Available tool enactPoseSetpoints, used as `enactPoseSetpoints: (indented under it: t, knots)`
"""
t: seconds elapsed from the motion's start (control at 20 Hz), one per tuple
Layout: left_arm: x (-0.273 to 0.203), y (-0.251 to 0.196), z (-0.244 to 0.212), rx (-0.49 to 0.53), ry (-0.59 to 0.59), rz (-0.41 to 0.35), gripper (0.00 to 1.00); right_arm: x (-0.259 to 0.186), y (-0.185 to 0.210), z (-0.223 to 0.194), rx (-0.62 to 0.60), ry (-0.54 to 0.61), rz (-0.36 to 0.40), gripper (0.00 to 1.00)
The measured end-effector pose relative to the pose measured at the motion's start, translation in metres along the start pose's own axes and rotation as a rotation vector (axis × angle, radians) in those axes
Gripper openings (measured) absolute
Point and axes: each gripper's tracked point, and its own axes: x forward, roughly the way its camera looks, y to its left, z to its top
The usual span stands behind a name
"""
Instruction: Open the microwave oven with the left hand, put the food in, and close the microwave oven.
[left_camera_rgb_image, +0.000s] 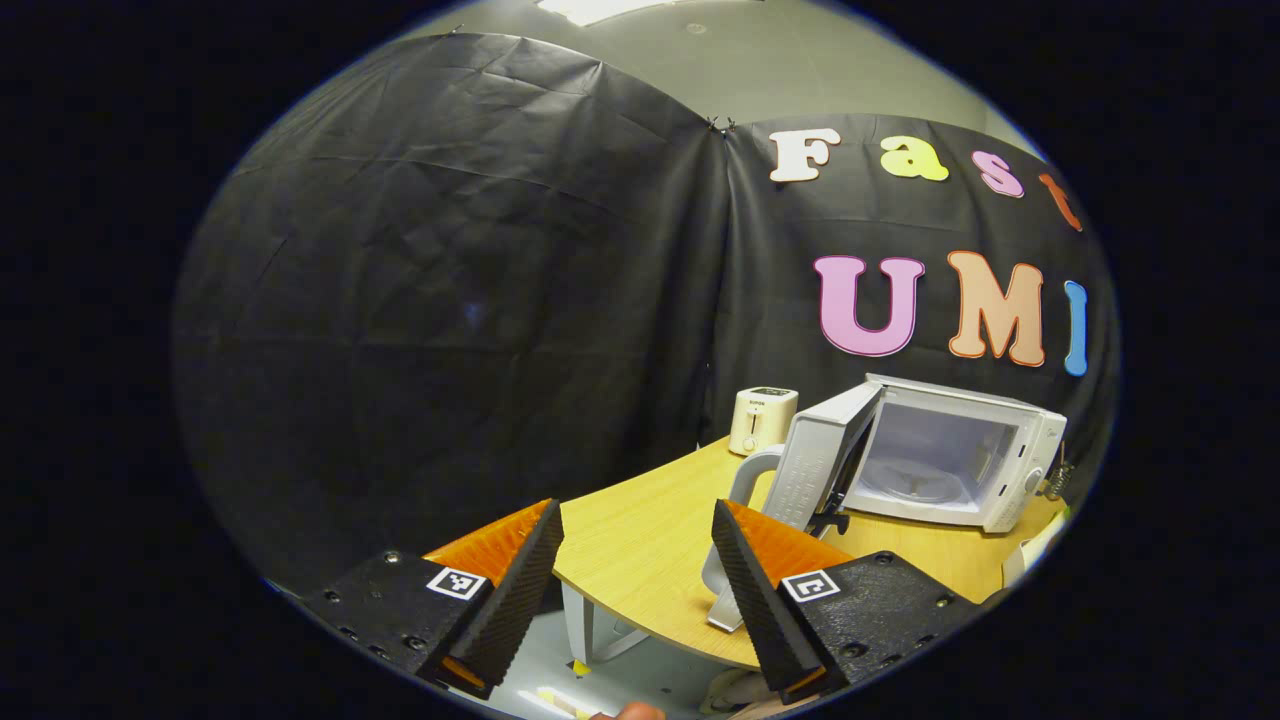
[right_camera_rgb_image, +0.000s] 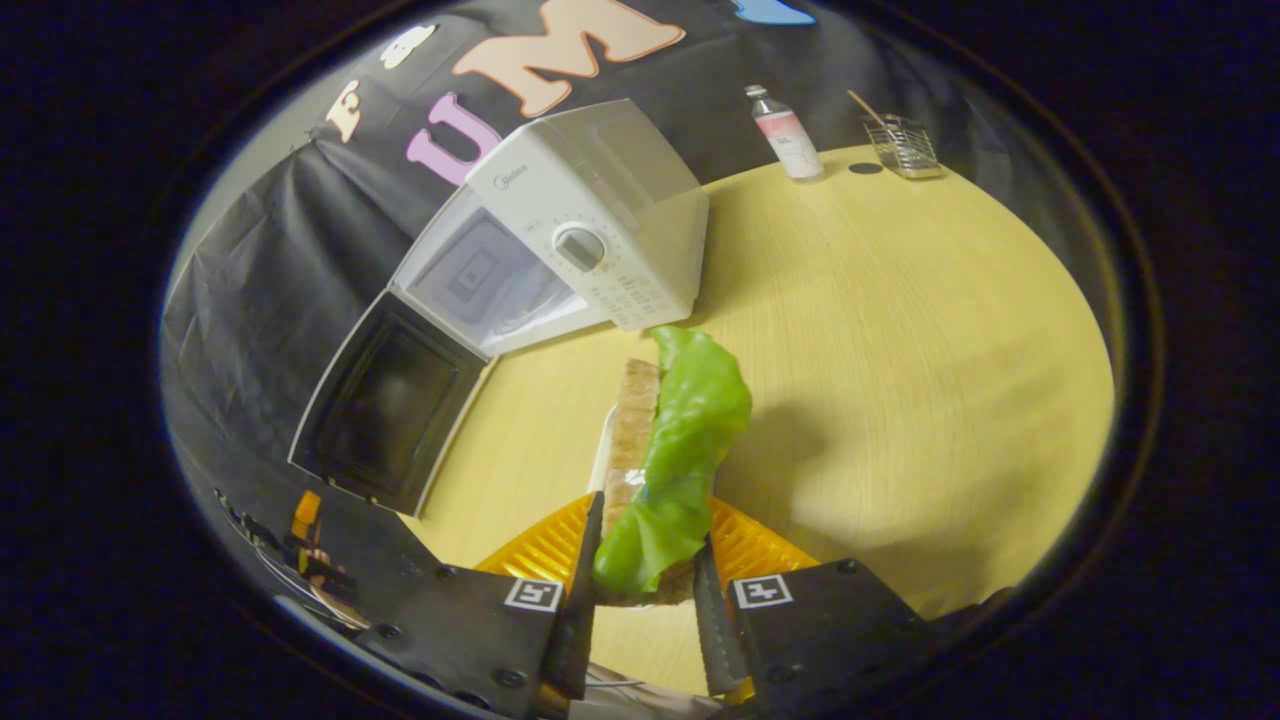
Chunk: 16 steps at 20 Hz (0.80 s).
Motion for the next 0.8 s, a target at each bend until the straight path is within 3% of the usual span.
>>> enactPoseSetpoints:
  t: [0.05,0.1,0.15,0.2,0.25,0.3,0.35,0.5,0.8]
  knots:
    - [0.000,-0.002,-0.001,-0.007,0.002,-0.003,0.92,0.000,0.001,0.001,0.007,-0.017,0.009,0.47]
    - [0.000,-0.003,-0.002,-0.012,0.003,-0.009,0.92,0.000,0.001,0.003,0.006,-0.034,0.002,0.30]
    - [0.001,-0.004,-0.004,-0.013,0.007,-0.014,0.92,-0.003,0.003,0.005,-0.001,-0.054,0.000,0.29]
    - [0.001,-0.003,-0.007,-0.009,0.015,-0.014,0.92,-0.006,0.007,0.007,-0.004,-0.077,-0.001,0.37]
    - [0.003,-0.002,-0.008,-0.004,0.018,-0.010,0.92,-0.011,0.013,0.013,-0.009,-0.107,0.009,0.37]
    - [0.004,0.000,-0.010,-0.004,0.016,-0.011,0.92,-0.017,0.020,0.019,-0.015,-0.143,0.018,0.29]
    - [0.005,0.001,-0.010,-0.007,0.017,-0.011,0.92,-0.024,0.026,0.025,-0.026,-0.177,0.023,0.37]
    - [0.005,0.002,-0.016,0.004,0.031,-0.013,0.92,-0.043,0.046,0.037,-0.050,-0.252,0.039,0.37]
    - [0.009,-0.007,-0.016,-0.009,0.033,-0.038,0.93,-0.047,0.108,0.036,-0.028,-0.315,0.172,0.37]
